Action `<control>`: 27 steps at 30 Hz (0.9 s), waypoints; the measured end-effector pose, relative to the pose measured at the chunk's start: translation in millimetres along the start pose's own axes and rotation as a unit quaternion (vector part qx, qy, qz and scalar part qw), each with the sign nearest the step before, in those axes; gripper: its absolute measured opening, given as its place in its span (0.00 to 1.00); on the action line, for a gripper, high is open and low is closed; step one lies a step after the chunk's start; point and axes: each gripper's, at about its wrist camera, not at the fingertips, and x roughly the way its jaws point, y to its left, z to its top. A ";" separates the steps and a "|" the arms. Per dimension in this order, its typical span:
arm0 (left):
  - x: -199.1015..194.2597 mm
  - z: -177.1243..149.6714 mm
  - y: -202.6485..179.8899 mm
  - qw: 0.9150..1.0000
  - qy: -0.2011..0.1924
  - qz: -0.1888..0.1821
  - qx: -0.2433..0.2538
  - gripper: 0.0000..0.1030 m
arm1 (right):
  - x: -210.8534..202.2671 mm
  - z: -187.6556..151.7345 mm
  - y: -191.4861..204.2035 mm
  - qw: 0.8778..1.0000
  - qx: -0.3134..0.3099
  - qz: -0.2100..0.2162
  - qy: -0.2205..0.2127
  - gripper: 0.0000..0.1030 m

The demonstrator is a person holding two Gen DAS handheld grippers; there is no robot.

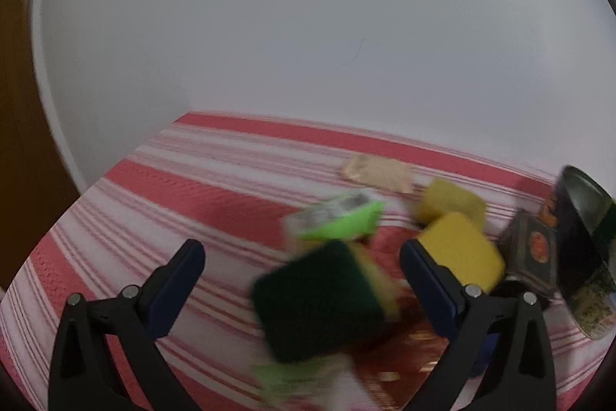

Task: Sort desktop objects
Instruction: 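Grasp the dark green scouring sponge with the left tool, then grasp the black tea box with the right tool while the left holds the sponge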

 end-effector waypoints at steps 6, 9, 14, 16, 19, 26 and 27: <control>14.2 1.5 37.4 0.990 0.049 -0.079 -0.107 0.99 | 2.3 -0.9 3.2 1.000 -0.004 0.015 0.012 0.84; 19.9 1.3 27.7 0.988 0.071 -0.104 -0.093 0.99 | 3.5 -0.7 5.6 1.000 -0.007 0.021 0.019 0.84; 18.2 -3.6 5.9 0.991 0.083 -0.100 -0.041 0.98 | 2.5 -1.3 7.1 0.999 -0.006 0.027 0.026 0.84; 23.3 -10.1 -2.0 0.991 0.103 -0.086 -0.018 0.87 | 2.9 -1.4 7.5 0.999 -0.005 0.029 0.030 0.84; 26.7 -12.1 2.6 0.985 0.120 -0.121 -0.034 0.75 | 2.8 -1.4 6.8 0.999 -0.003 0.029 0.033 0.84; 8.9 -2.6 17.8 0.993 0.050 -0.098 -0.050 0.72 | 12.2 -2.0 1.0 0.998 0.012 0.037 0.057 0.84; 2.9 -1.1 20.9 0.992 0.035 -0.103 -0.060 0.72 | 12.9 -2.1 0.9 0.997 0.014 0.038 0.059 0.84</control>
